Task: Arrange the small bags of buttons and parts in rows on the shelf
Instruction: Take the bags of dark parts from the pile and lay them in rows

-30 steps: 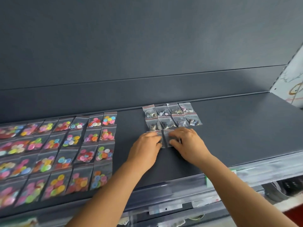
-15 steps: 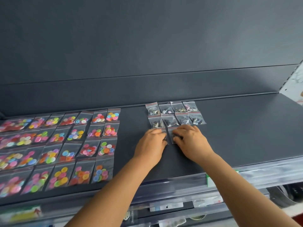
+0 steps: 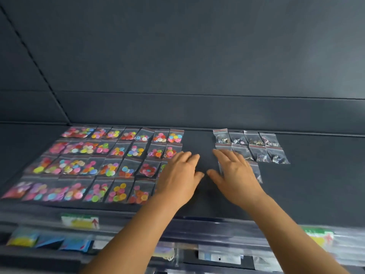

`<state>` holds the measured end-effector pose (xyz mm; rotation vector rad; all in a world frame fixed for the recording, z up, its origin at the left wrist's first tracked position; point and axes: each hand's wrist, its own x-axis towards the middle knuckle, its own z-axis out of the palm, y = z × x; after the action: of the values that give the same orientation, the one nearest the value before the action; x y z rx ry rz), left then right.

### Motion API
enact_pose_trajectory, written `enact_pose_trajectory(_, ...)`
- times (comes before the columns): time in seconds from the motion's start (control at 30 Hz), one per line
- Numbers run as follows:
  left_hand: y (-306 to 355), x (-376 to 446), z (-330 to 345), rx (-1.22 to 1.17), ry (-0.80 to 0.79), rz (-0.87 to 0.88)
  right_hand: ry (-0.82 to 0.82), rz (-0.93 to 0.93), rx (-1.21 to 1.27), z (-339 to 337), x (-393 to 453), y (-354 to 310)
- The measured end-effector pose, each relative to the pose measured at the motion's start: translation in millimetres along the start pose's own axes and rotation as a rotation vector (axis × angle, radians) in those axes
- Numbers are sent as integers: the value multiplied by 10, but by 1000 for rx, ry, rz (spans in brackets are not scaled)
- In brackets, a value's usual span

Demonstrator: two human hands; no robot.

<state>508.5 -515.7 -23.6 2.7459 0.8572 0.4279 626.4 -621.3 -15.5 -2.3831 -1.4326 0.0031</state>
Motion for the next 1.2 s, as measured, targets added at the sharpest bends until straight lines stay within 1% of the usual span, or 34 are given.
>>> enact_pose_trajectory(0.17,-606,-335,-339,-14,61,-119,-13,-128,34,157,137,-691)
enact_pose_trajectory(0.33,-1363,-778,-720,15,106,-229,-51,-236,69,418,266,-1596)
enact_pose_trajectory(0.53,-2331,-1297,-1243,49,161,-302,-90,-328,112,784,330,-2755)
enact_pose_trajectory(0.77,-3352,-1883,-1792,123,212,-354,-88,-402,144,1142,398,-3987)
enact_pose_trajectory(0.97,-3992,-2202,-2143,148,253,-427,-101,-462,145,1362,542,-4777)
enact_pose_trajectory(1.2,-4639,-2316,-2363,148,284,-507,-132,-539,131,1633,866,-5510)
